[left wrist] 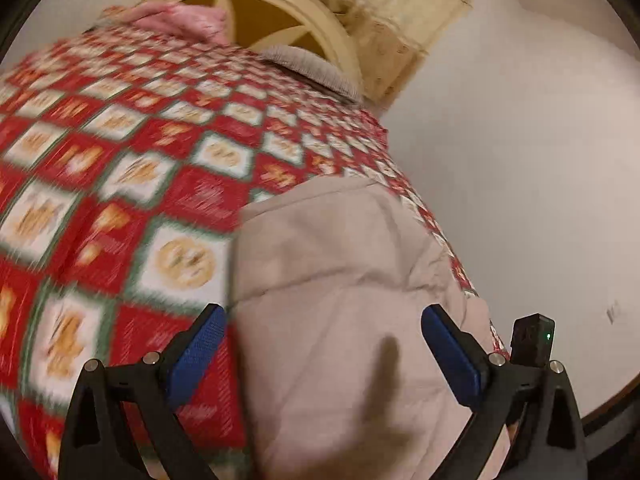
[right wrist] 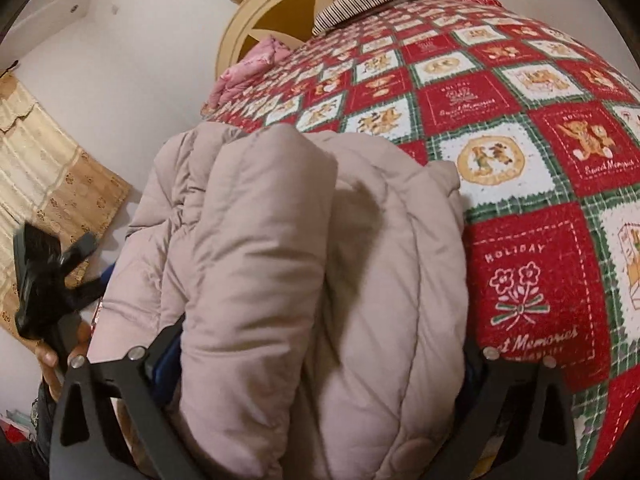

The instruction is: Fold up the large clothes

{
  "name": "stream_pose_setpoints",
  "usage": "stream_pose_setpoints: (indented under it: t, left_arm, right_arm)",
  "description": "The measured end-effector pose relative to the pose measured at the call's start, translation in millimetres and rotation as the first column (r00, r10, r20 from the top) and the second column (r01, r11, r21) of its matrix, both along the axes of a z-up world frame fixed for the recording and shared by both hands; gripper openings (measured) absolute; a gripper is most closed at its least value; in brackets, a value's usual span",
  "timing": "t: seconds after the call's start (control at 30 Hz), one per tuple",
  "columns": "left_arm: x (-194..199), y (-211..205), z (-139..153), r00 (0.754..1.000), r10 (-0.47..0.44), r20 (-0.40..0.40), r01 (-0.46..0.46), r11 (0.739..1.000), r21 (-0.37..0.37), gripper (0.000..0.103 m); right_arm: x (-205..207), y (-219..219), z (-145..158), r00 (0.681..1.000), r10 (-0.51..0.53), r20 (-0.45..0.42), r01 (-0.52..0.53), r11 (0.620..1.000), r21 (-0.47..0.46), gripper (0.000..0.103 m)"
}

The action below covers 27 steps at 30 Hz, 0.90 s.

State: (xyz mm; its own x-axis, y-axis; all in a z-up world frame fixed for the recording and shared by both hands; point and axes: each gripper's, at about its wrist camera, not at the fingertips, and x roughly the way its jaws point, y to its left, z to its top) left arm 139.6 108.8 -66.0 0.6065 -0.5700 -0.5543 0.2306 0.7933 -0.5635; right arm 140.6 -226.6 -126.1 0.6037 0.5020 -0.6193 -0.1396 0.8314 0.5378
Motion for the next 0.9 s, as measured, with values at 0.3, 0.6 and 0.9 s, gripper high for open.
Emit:
stream_pose_setpoints:
  t: [0.3, 0.6, 0.9]
  left_arm:
    - [9.4, -35.6, -48.6, 0.984, -0.141, -0.107, 0.121, 0.977, -0.176, 0.102]
    - [6.8, -40.6, -42.1, 0.986, -0.146, -0.079, 0.135, 0.982, -0.135, 0.089]
    - [-20.3, -30.4, -18.9, 0.990, -0.139, 0.013, 0.139, 0.989, -0.050, 0.075]
  right_arm:
    - [3.2, 3.6, 0.1, 1.000, 0.014, -0.005, -0.014, 1.000, -0.003, 0.100]
    - [-4.5, 35.4, 20.7, 1.000, 0.027, 0.008, -0.025, 0.986, -0.165, 0.068]
    - [-36.4, 65.1, 52.9, 0.991, -0.020, 0.135, 0.071, 0.921, -0.384, 0.044]
